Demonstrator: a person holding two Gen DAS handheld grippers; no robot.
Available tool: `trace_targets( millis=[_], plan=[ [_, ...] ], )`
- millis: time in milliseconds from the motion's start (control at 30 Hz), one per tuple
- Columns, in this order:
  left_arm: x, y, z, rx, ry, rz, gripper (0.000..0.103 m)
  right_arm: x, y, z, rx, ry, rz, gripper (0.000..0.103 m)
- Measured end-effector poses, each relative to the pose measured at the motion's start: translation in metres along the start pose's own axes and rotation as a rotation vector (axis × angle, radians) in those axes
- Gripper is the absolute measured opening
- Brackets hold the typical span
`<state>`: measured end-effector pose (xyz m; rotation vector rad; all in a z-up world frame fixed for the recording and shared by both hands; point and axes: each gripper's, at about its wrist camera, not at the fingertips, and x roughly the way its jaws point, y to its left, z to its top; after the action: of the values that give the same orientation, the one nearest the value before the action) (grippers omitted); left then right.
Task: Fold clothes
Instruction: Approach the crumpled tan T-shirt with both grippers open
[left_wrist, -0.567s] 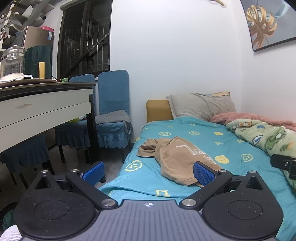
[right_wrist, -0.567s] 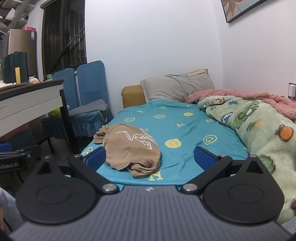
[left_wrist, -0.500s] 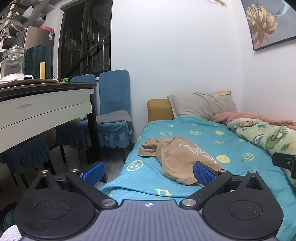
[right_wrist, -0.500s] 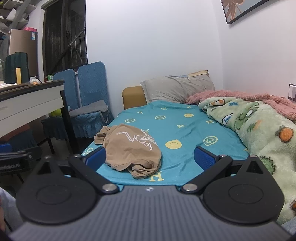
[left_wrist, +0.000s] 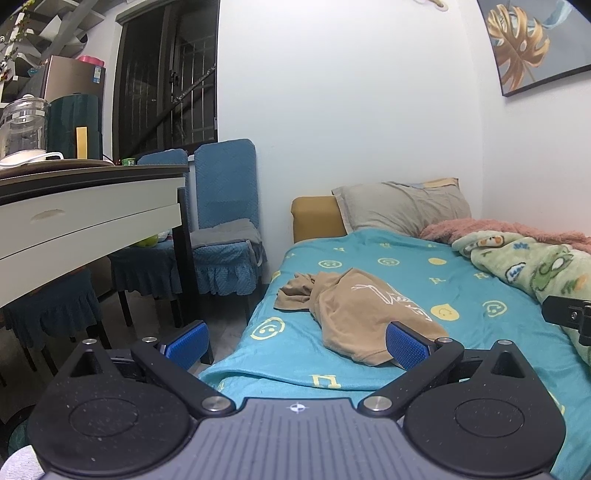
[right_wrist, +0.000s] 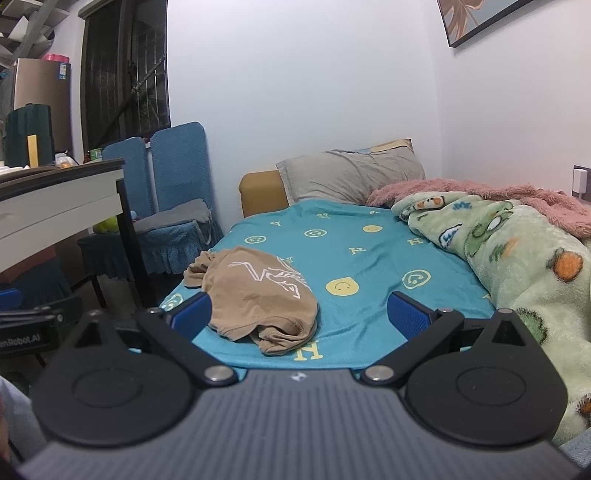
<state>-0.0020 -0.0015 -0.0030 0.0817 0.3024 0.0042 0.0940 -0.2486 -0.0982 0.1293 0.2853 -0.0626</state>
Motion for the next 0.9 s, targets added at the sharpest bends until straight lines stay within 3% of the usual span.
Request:
trace_targets(
  millis=[533, 900],
  plan=[
    [-0.001, 0.0, -0.004, 0.007, -0.018, -0.007, 0.103, -0.004, 0.004, 0.0, -0.006, -0.009, -0.025, 0.103],
    [0.01, -0.001, 0.0, -0.014, -0.003, -0.04, 0.103, -0.004, -0.004, 0.004, 0.067, 0.006, -0.075, 0.103]
  ],
)
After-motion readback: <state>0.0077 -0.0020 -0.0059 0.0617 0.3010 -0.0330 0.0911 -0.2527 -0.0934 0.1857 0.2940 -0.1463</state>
